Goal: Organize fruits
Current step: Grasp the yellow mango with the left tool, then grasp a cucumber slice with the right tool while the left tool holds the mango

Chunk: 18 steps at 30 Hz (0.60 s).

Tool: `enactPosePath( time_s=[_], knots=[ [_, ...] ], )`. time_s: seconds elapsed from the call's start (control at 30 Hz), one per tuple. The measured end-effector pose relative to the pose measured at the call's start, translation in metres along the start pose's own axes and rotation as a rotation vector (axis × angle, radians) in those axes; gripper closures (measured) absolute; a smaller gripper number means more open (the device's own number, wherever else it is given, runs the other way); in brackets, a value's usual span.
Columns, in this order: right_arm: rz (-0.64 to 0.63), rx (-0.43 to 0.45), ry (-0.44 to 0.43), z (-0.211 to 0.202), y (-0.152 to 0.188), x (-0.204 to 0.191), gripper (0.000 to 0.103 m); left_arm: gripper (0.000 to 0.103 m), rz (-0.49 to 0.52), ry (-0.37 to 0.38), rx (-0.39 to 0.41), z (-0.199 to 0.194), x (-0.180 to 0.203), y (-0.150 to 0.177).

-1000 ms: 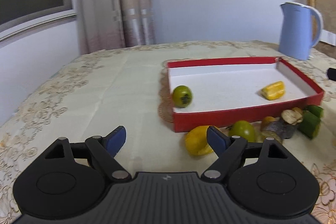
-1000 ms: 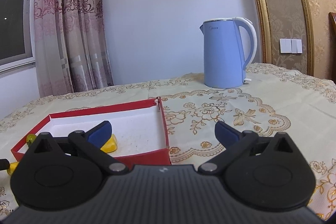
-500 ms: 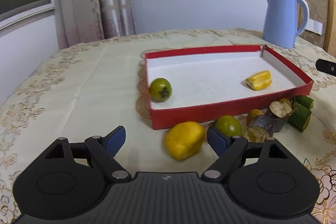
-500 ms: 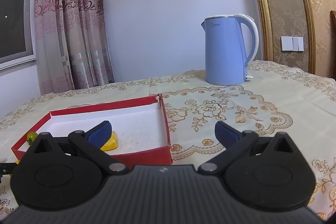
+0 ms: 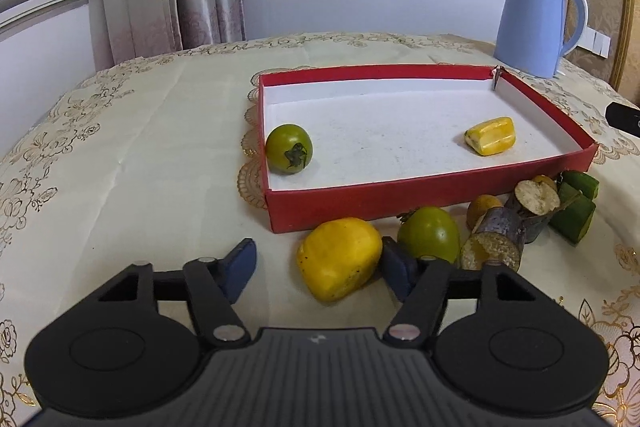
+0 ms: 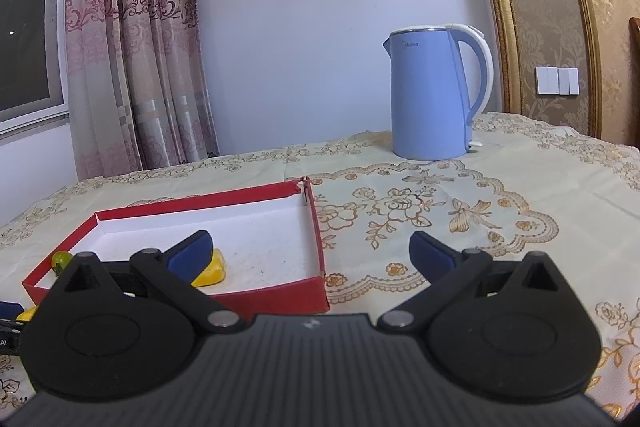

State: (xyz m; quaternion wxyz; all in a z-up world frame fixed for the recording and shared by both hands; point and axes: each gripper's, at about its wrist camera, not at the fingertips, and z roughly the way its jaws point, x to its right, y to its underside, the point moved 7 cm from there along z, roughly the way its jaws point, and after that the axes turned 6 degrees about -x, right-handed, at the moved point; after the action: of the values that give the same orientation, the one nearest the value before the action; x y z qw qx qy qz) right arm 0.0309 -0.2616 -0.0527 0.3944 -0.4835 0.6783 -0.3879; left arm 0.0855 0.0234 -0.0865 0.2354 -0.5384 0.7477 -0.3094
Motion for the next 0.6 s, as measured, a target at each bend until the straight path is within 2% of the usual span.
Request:
enactPosePath(
  time_s=[0.07,0.17,0.37,0.6],
  knots=[
    [0.002,-0.001,0.0,0.0,0.0,0.0,0.0,0.05,0.013,0.01,0.009,-0.001,0.003,0.0],
    [0.007,-0.003,0.0,0.0,0.001,0.001,0.0,0.056,0.035,0.011,0.03,-0.002,0.008,0.001],
    [0.035,-0.035,0.01,0.006,0.002,0.006,0.0,0.061,0.063,0.003,0.045,-0.002,0.013,0.001],
    [0.046,-0.04,-0.007,-0.004,0.002,0.015,0.0,0.062,0.035,0.024,0.047,-0.004,0.011,0.001]
  ],
)
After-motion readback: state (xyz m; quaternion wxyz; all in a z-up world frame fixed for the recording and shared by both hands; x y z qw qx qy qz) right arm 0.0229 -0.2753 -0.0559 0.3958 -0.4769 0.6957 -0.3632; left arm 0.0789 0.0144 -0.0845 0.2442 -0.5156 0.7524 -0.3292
